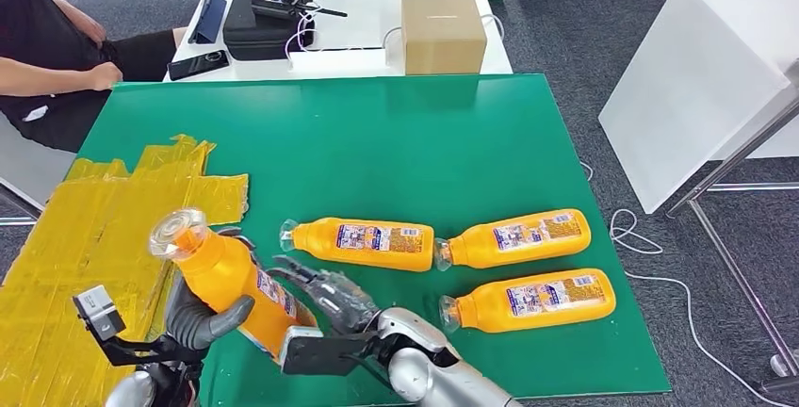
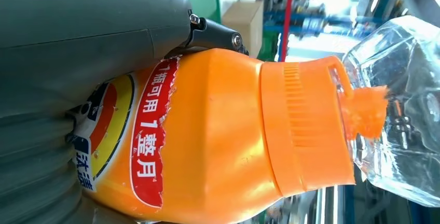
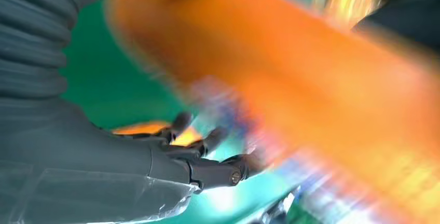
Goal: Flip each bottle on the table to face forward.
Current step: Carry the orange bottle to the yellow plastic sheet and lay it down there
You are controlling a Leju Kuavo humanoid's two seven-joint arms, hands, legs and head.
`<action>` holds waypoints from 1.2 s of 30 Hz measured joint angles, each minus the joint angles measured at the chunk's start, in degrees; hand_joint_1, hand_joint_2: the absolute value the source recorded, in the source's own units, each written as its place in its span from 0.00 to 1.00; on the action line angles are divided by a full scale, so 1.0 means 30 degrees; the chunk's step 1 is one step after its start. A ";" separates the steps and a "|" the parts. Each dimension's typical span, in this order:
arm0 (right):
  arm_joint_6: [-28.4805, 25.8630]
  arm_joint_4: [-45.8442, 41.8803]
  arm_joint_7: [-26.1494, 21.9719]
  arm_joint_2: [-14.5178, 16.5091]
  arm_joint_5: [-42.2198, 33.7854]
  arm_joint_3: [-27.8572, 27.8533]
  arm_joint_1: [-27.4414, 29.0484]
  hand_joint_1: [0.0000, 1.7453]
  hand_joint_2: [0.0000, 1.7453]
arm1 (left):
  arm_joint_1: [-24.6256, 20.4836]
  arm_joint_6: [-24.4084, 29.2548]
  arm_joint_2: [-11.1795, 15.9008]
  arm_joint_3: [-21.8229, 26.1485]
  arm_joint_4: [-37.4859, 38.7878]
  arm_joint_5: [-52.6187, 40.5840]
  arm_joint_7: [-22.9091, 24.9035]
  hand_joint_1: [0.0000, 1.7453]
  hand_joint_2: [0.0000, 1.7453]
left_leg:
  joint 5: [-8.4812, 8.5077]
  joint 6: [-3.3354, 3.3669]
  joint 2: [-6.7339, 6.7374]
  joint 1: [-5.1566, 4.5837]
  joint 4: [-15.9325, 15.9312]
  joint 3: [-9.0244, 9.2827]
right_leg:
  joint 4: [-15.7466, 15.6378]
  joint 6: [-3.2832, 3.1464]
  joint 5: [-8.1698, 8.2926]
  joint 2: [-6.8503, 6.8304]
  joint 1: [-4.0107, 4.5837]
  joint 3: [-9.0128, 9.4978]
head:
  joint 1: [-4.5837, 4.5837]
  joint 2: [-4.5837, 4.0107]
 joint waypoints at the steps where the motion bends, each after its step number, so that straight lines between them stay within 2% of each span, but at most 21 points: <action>1: -0.0102 -0.0366 0.0066 -0.0295 0.0065 -0.0436 0.0006 0.00 0.00 | -0.0164 0.0686 -0.0007 0.0367 -0.0091 -0.0571 -0.0213 1.00 1.00 | 0.0002 0.0001 -0.0001 -0.0001 0.0001 -0.0001 | 0.0000 0.0001 0.0001 -0.0001 -0.0002 0.0001 | 0.0004 0.0000; 4: -0.0040 -0.1561 0.0224 -0.1230 0.0169 -0.2076 -0.0142 0.00 0.00 | -0.1203 0.4438 -0.0049 0.2206 -0.0317 -0.4072 -0.1130 1.00 1.00 | 0.0009 0.0005 -0.0005 -0.0002 0.0005 -0.0006 | 0.0002 0.0006 0.0011 -0.0004 -0.0008 0.0005 | 0.0002 0.0000; 8: 0.0558 -0.2522 0.0266 -0.2285 0.0173 -0.4117 -0.0954 0.00 0.00 | -0.2857 1.2262 0.0067 0.4911 -0.0457 -1.2494 -0.2455 1.00 1.00 | 0.0013 0.0004 0.0003 0.0002 0.0006 0.0008 | 0.0013 0.0009 0.0018 0.0004 -0.0005 0.0010 | -0.0004 0.0000; 10: 0.0826 -0.2636 0.0264 -0.2705 0.0060 -0.4834 -0.1461 0.00 0.00 | -0.3281 1.4774 0.0304 0.5815 -0.0408 -1.5481 -0.2597 1.00 1.00 | 0.0015 0.0003 0.0002 0.0004 0.0007 0.0020 | 0.0018 0.0008 0.0016 0.0003 0.0003 0.0008 | -0.0006 0.0000; 15: 0.1103 -0.2654 0.0251 -0.3306 -0.0099 -0.5821 -0.2186 0.00 0.00 | -0.3661 1.6377 0.0676 0.6895 -0.0058 -1.7436 -0.2559 1.00 1.00 | 0.0015 0.0004 0.0001 0.0008 0.0005 0.0006 | 0.0022 0.0008 0.0013 0.0001 0.0005 0.0004 | 0.0000 0.0000; 18: 0.1263 -0.2587 0.0288 -0.3518 -0.0285 -0.5949 -0.2458 0.00 0.00 | -0.3740 1.8040 0.0908 0.6979 0.0458 -2.0136 -0.2032 1.00 1.00 | 0.0014 0.0005 0.0002 0.0004 0.0005 -0.0001 | 0.0018 0.0009 0.0012 0.0000 -0.0010 0.0001 | 0.0000 0.0000; 20: 0.1507 -0.2345 0.0364 -0.3684 -0.0507 -0.5973 -0.2850 0.00 0.00 | -0.3753 1.8856 0.1201 0.6933 0.1226 -2.1921 -0.1527 1.00 1.00 | 0.0014 0.0006 0.0005 -0.0004 0.0005 0.0002 | 0.0013 0.0010 0.0013 0.0001 -0.0022 -0.0001 | 0.0000 0.0000; 23: 0.1970 -0.1583 0.0552 -0.3868 -0.0712 -0.5940 -0.3540 0.00 0.00 | -0.3818 1.8909 0.1714 0.6647 0.3174 -2.2855 -0.1118 1.00 1.00 | 0.0016 0.0007 0.0007 -0.0017 0.0006 0.0008 | 0.0011 0.0010 0.0014 0.0000 -0.0033 0.0001 | 0.0000 0.0000; 27: 0.2328 -0.0471 0.0745 -0.3982 -0.0742 -0.5825 -0.4168 0.00 1.00 | -0.3892 1.8678 0.2339 0.6155 0.5760 -2.3037 -0.1125 1.00 1.00 | 0.0018 0.0008 0.0007 -0.0017 0.0007 0.0009 | 0.0018 0.0010 0.0015 0.0001 -0.0024 0.0000 | 0.0000 0.0000; 33: 0.3079 0.1044 0.0958 -0.4035 -0.0980 -0.5263 -0.4877 0.00 1.00 | -0.4252 1.6360 0.3179 0.5088 0.8890 -2.3413 -0.1299 1.00 1.00 | 0.0017 0.0008 0.0006 -0.0012 0.0005 -0.0003 | 0.0020 0.0010 0.0013 0.0000 -0.0017 -0.0006 | -0.0002 0.0000; 36: 0.3365 0.1810 0.0980 -0.4008 -0.1119 -0.4865 -0.5200 0.00 1.00 | -0.4506 1.5775 0.3537 0.4358 1.0253 -2.3644 -0.1682 1.00 1.00 | 0.0018 0.0008 0.0000 -0.0015 0.0005 -0.0001 | 0.0020 0.0010 0.0013 -0.0003 -0.0033 -0.0002 | 0.0000 0.0000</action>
